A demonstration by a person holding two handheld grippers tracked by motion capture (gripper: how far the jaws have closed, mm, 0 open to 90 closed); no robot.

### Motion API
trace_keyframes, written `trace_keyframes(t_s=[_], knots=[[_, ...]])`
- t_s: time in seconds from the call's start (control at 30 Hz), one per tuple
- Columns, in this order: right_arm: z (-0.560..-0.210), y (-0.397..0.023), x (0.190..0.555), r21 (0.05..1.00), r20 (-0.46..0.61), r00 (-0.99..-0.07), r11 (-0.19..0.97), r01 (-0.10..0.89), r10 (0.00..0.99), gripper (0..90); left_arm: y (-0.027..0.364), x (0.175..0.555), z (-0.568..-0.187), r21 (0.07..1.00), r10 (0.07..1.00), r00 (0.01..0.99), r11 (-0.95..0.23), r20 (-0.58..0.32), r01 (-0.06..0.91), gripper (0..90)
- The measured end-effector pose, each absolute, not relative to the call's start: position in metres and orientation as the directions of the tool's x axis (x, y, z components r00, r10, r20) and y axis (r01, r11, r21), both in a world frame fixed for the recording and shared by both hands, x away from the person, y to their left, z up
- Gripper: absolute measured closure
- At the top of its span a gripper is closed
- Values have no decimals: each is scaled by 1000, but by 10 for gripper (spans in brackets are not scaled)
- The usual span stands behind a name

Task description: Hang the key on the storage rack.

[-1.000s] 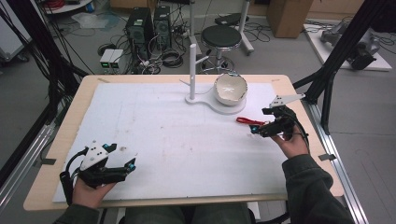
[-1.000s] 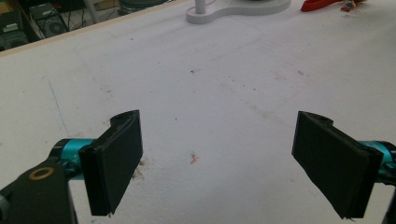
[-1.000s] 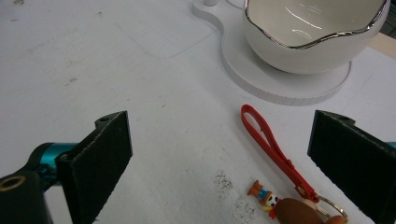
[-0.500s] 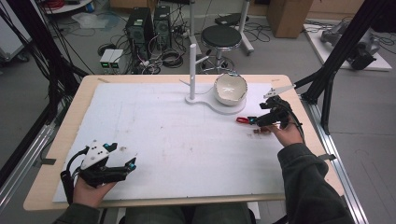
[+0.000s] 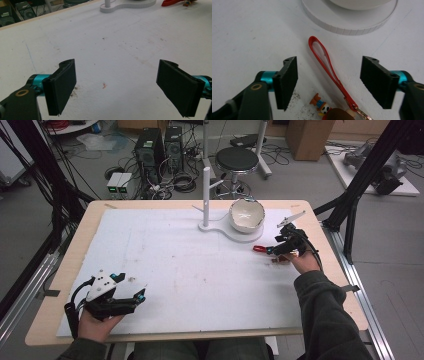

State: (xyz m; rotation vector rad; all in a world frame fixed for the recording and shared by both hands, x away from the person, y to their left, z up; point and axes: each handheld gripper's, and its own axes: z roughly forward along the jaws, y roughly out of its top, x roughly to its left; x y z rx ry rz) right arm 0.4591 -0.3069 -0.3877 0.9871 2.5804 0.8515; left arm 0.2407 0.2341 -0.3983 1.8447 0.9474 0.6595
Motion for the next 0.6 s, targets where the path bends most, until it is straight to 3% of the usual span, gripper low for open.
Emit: trace_keyframes(t_s=[0.37, 0.6], knots=[[-398, -298, 463, 533, -76, -778, 685, 496, 623, 499, 234, 241, -399, 903, 827, 560, -275, 46, 331, 166], [-406, -295, 467, 484, -94, -794, 725, 490, 600, 567, 235, 242, -399, 903, 827, 560, -276, 47, 330, 166]])
